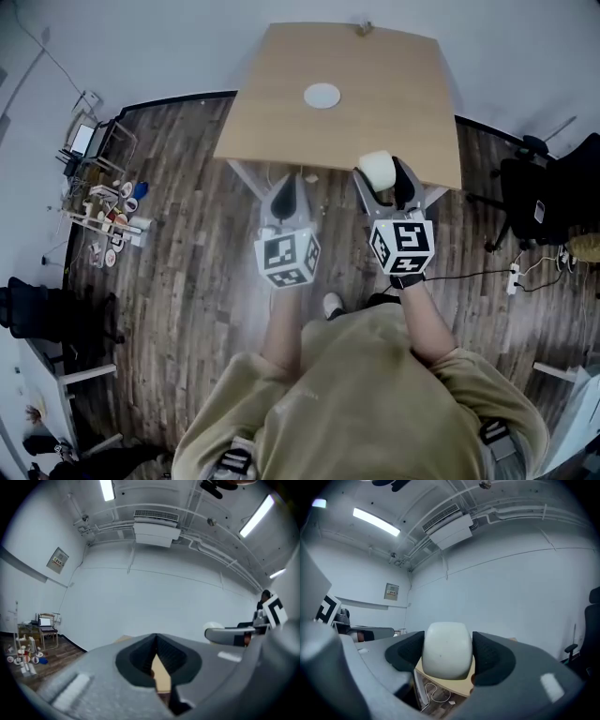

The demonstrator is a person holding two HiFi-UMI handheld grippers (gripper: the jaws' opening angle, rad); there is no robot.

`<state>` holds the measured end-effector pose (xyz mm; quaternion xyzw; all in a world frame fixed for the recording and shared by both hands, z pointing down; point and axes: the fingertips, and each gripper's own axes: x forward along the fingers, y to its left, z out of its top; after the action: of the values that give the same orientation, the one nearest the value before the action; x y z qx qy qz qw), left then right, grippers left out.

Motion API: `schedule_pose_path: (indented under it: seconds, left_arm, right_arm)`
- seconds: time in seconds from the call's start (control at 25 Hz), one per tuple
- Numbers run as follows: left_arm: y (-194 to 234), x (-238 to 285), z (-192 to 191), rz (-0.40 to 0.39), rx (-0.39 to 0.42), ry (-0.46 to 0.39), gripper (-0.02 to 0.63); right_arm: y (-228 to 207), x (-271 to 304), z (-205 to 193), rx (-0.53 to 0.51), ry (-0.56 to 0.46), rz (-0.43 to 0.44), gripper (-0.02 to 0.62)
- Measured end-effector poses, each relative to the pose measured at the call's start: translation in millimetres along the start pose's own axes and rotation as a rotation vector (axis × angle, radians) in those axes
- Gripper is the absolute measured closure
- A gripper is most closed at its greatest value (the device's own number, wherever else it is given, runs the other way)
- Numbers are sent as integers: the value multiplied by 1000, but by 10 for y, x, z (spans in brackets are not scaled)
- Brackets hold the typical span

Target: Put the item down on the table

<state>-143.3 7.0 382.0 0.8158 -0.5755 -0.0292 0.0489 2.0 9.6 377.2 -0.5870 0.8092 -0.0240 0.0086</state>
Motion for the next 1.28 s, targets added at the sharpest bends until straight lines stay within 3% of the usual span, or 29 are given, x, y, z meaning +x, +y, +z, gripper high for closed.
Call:
schedule_pose_path:
  seconds: [0.36,0.68,0.92,1.28]
  left_arm:
    - [72,129,-288,-26,-68,62,604]
    - [174,744,-342,0,62,60,604]
    - [203,1446,-112,25,121,16,604]
    - [173,2480,180,84,147,-53,604]
  right_arm:
    - [-26,100,-156,-14,43,-33,270]
    - [-320,706,-241,-2,14,15,272]
    - [-691,1480,-55,-13,-21,75,272]
    - [-1239,2341,199,-33,-59,135,272]
